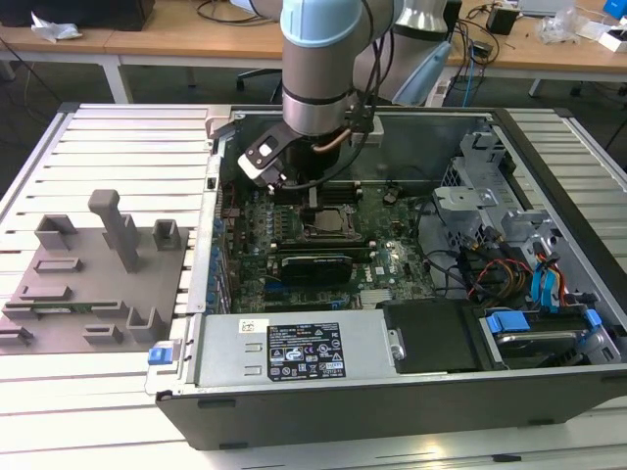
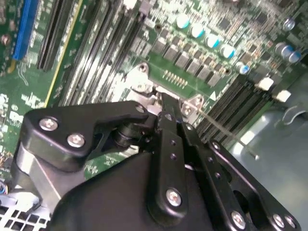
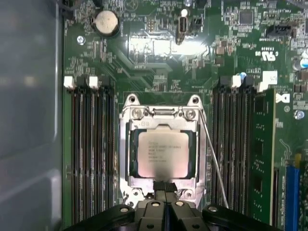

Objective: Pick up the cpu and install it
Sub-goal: 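Close the cpu cover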

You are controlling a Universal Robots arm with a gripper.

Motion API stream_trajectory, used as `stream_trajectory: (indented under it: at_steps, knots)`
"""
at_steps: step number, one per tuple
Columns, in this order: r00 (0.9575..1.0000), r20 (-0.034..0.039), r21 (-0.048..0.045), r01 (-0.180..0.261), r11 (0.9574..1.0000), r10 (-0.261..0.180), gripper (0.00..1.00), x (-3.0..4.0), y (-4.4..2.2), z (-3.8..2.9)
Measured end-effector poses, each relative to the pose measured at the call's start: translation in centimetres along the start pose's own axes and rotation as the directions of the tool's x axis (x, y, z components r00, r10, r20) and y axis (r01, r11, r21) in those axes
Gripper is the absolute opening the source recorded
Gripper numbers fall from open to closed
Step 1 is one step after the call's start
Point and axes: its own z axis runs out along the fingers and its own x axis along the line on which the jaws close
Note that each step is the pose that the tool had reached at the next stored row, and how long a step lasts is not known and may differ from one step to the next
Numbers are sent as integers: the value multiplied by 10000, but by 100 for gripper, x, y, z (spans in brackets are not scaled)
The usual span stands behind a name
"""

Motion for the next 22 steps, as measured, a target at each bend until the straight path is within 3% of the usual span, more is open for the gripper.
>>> stream_trajectory:
  at_steps: [6,11,13,16,20,22]
  knots:
    - [10000,0,1,1,10000,-1,11,0,-6,27]
    - [10000,1,0,0,10000,0,11,1,-6,-83]
    - [10000,1,2,-1,10000,1,11,0,54,-83]
    - [10000,0,18,2,10000,-2,11,-2,234,-82]
    - [10000,-1,29,0,10000,0,11,-2,274,-118]
    - [10000,-1,29,-1,10000,1,11,-1,283,-259]
